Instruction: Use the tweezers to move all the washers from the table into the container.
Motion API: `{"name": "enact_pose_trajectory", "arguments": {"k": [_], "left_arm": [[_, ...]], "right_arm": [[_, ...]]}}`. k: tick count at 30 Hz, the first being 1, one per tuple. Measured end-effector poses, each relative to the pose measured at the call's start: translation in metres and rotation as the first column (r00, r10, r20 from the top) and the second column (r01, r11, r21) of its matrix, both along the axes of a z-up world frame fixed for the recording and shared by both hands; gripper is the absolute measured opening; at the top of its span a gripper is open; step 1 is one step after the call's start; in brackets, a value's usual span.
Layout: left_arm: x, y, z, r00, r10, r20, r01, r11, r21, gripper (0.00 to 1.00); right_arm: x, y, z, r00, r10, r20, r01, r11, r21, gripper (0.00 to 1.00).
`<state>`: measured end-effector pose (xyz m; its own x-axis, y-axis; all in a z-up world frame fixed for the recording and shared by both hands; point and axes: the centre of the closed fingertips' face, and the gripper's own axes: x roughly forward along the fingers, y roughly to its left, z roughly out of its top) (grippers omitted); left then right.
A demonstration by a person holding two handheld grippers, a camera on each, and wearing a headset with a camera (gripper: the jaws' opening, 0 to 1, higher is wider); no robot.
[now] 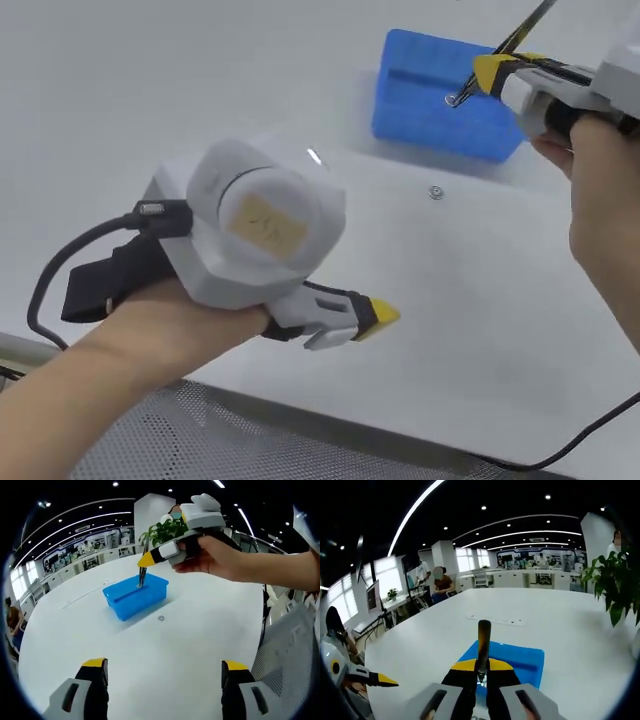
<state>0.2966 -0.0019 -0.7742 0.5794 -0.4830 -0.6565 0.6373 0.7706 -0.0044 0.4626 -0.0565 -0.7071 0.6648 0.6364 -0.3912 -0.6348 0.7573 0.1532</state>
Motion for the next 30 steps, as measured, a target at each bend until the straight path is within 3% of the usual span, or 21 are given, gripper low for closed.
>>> {"name": "enact_pose_trajectory", "arguments": {"k": [5,12,30], "left_arm": [[0.001,0.002,0.0,1.0,0.001,0.002,-0.001,1.0,0.003,0.96],[0.001,0.003,-0.001,1.0,0.007,-0.005,-0.007,1.0,0.004,0.96],[0.001,0.002,-0.001,1.0,0.002,-0.005,-0.002,1.0,0.007,0.96]], "right_arm": [[0.007,-0.001,-0.021,1.0,-0.001,-0.018,-0.001,0.997,-0.074,0.02],[0.011,0.001,-0.047,0.998,0.062,-0.028,-0.067,0.976,-0.206,0.02],[0.017,-0.003,-0.062,0.995,0.074,-0.064,-0.088,0.966,-0.243,0.02]]}}
